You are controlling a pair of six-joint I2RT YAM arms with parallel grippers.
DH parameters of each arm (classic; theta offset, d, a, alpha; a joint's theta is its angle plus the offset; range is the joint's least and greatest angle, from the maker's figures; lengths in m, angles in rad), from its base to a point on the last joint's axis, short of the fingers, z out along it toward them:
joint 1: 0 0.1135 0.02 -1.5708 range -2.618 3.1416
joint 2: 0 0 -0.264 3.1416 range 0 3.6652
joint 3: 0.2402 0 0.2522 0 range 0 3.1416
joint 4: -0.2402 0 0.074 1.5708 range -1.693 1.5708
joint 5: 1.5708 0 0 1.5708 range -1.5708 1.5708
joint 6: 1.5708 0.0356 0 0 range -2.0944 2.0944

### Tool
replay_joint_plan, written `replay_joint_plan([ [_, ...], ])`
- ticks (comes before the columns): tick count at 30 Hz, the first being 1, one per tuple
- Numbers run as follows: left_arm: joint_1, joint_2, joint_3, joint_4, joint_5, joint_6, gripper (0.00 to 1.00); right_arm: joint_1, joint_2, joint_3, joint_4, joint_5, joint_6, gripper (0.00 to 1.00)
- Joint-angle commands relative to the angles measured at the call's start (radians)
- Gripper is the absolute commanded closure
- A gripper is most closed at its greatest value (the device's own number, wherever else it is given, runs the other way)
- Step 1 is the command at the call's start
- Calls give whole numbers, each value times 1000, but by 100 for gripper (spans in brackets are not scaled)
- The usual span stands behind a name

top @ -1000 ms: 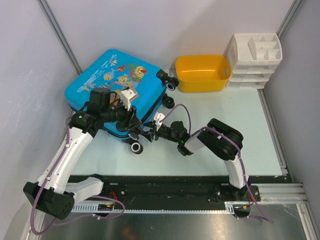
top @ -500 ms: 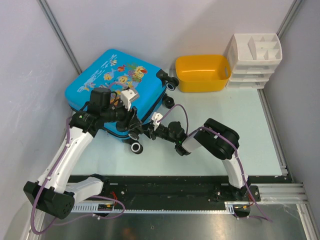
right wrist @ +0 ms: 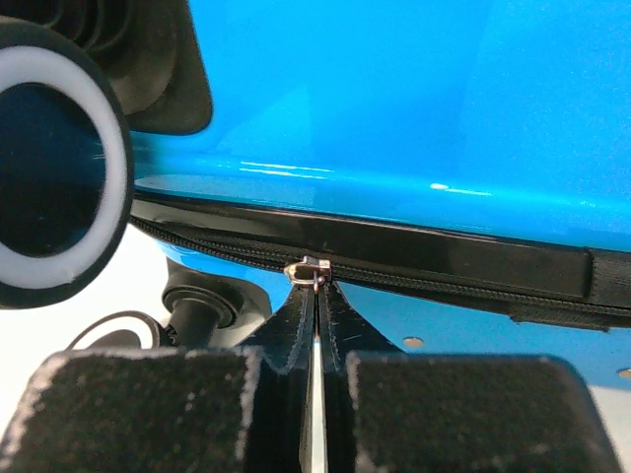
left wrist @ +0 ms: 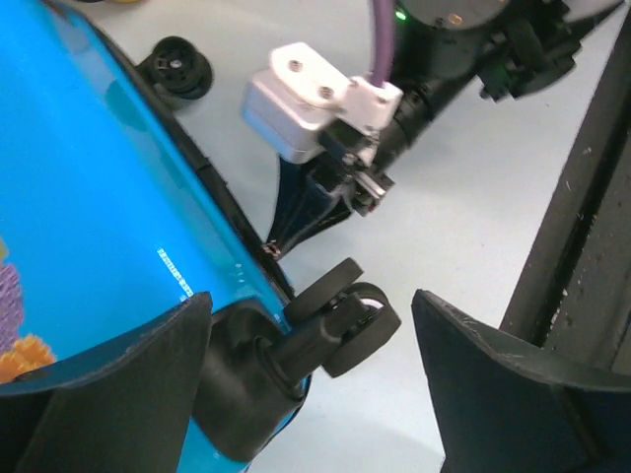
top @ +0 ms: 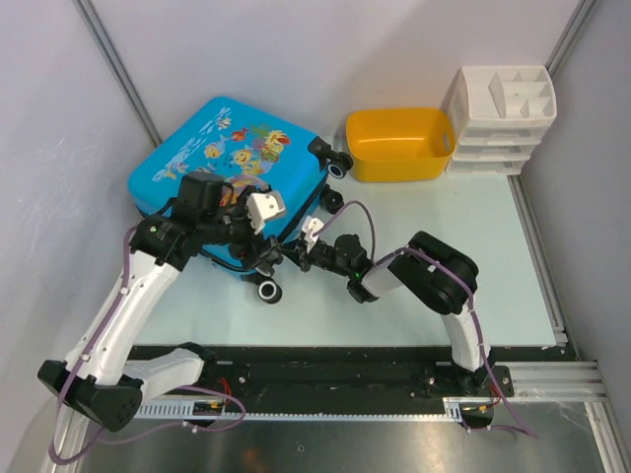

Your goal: Open, take out, and arrange the luggage

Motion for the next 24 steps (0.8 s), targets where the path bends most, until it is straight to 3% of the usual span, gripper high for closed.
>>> replay_joint_plan([
  [1, -96, 64, 38, -42, -75, 75, 19, -52, -77, 13, -7, 28, -9, 100],
  [4, -146, 125, 74, -30, -135, 63, 30, -72, -89, 8, -18, 28, -23, 100],
  [9, -192, 214, 101, -27, -185, 66, 33, -95, -100, 4, -30, 45, -40, 100],
  [17, -178, 131, -167, -28, -221, 86, 35, -147, -137, -19, -77, 99, -78, 100],
  [24, -115, 72, -245, -60, -282, 118, 43, -208, -146, -19, -102, 142, -184, 100],
])
